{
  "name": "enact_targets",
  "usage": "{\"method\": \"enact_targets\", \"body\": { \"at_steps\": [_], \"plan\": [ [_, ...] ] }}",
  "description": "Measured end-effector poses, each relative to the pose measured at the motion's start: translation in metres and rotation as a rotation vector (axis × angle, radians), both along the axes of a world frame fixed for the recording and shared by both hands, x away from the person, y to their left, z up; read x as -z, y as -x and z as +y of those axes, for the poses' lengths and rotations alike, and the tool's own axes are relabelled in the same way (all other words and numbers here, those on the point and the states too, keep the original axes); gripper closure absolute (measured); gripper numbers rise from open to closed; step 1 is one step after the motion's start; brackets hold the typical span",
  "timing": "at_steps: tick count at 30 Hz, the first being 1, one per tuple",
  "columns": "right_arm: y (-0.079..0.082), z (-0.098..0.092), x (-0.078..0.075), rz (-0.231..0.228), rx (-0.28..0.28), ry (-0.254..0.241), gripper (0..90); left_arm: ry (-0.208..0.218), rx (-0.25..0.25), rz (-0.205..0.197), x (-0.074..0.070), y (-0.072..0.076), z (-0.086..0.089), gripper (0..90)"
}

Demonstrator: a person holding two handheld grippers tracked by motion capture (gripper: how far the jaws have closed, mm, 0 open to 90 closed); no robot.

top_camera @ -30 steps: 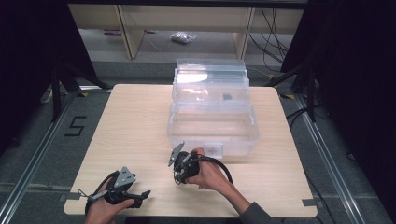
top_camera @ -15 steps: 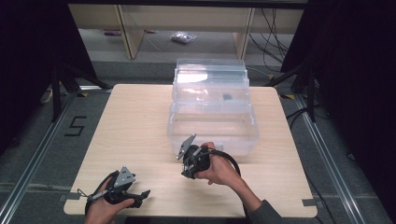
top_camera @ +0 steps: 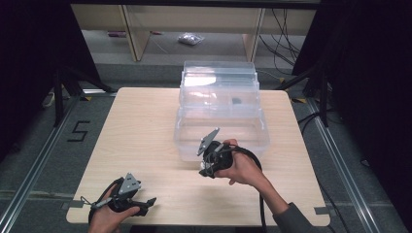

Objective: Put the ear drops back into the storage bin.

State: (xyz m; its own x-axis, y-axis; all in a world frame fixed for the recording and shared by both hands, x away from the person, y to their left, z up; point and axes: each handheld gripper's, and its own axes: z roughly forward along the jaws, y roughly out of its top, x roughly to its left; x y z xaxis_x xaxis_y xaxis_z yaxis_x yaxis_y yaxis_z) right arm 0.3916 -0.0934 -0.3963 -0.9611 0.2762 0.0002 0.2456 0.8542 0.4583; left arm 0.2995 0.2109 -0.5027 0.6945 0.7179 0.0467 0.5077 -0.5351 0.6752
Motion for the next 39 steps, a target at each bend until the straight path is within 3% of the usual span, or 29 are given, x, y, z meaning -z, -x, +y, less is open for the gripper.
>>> {"method": "enact_targets", "body": {
  "at_steps": [1, 2, 3, 9, 10, 11, 12, 15, 17, 22, 24, 27, 28, 30, 33, 34, 39],
  "plan": [
    [-0.001, -0.002, -0.003, -0.01, -0.014, -0.006, 60.1, 0.033, -0.015, -0.001, 0.001, 0.001, -0.002, 17.8],
    [-0.001, -0.002, -0.003, -0.01, -0.014, -0.006, 60.1, 0.033, -0.015, -0.001, 0.001, 0.001, -0.002, 17.8],
    [-0.001, -0.004, -0.005, -0.014, 0.001, -0.005, 60.1, 0.0, 0.006, 0.004, 0.0, 0.0, 0.0, 17.8],
    [-0.003, -0.021, -0.023, -0.022, 0.02, 0.009, 60.1, 0.014, -0.008, 0.008, 0.0, 0.0, 0.0, 17.8],
    [-0.004, -0.027, -0.029, -0.03, 0.028, 0.008, 60.1, 0.066, -0.039, -0.003, 0.002, 0.001, -0.004, 17.8],
    [-0.004, -0.027, -0.029, -0.03, 0.028, 0.008, 60.1, 0.066, -0.039, -0.003, 0.002, 0.001, -0.004, 17.7],
    [-0.005, -0.035, -0.037, -0.034, 0.053, 0.01, 60.1, 0.023, -0.018, -0.004, 0.001, 0.0, -0.002, 17.8],
    [-0.008, -0.043, -0.044, -0.047, 0.067, 0.014, 60.1, 0.03, -0.025, -0.003, 0.002, 0.0, -0.002, 17.7],
    [-0.01, -0.049, -0.05, -0.032, 0.098, 0.015, 60.1, 0.035, -0.027, -0.004, 0.002, 0.0, -0.002, 17.7],
    [-0.023, -0.067, -0.065, -0.061, 0.137, 0.025, 60.2, 0.033, -0.03, -0.003, 0.002, 0.0, -0.003, 17.8],
    [-0.026, -0.07, -0.066, -0.068, 0.131, 0.031, 60.2, 0.032, -0.028, -0.003, 0.002, 0.0, -0.002, 17.8],
    [-0.034, -0.076, -0.069, -0.065, 0.165, 0.041, 60.1, 0.05, -0.034, -0.001, 0.003, 0.001, -0.003, 17.8],
    [-0.037, -0.077, -0.069, -0.065, 0.169, 0.04, 60.1, -0.007, 0.003, 0.006, 0.0, 0.0, 0.0, 17.8],
    [-0.044, -0.082, -0.068, -0.057, 0.196, 0.05, 60.1, 0.033, -0.029, -0.004, 0.002, 0.0, -0.002, 17.8],
    [-0.05, -0.085, -0.067, -0.044, 0.216, 0.054, 60.2, 0.037, -0.03, -0.004, 0.002, 0.0, -0.003, 17.8],
    [-0.056, -0.087, -0.064, -0.039, 0.233, 0.059, 60.1, -0.015, 0.004, 0.009, 0.0, 0.0, -0.001, 17.8],
    [-0.069, -0.092, -0.057, -0.02, 0.268, 0.075, 60.1, -0.006, 0.005, 0.006, 0.0, 0.0, 0.0, 17.8]
  ]
}}
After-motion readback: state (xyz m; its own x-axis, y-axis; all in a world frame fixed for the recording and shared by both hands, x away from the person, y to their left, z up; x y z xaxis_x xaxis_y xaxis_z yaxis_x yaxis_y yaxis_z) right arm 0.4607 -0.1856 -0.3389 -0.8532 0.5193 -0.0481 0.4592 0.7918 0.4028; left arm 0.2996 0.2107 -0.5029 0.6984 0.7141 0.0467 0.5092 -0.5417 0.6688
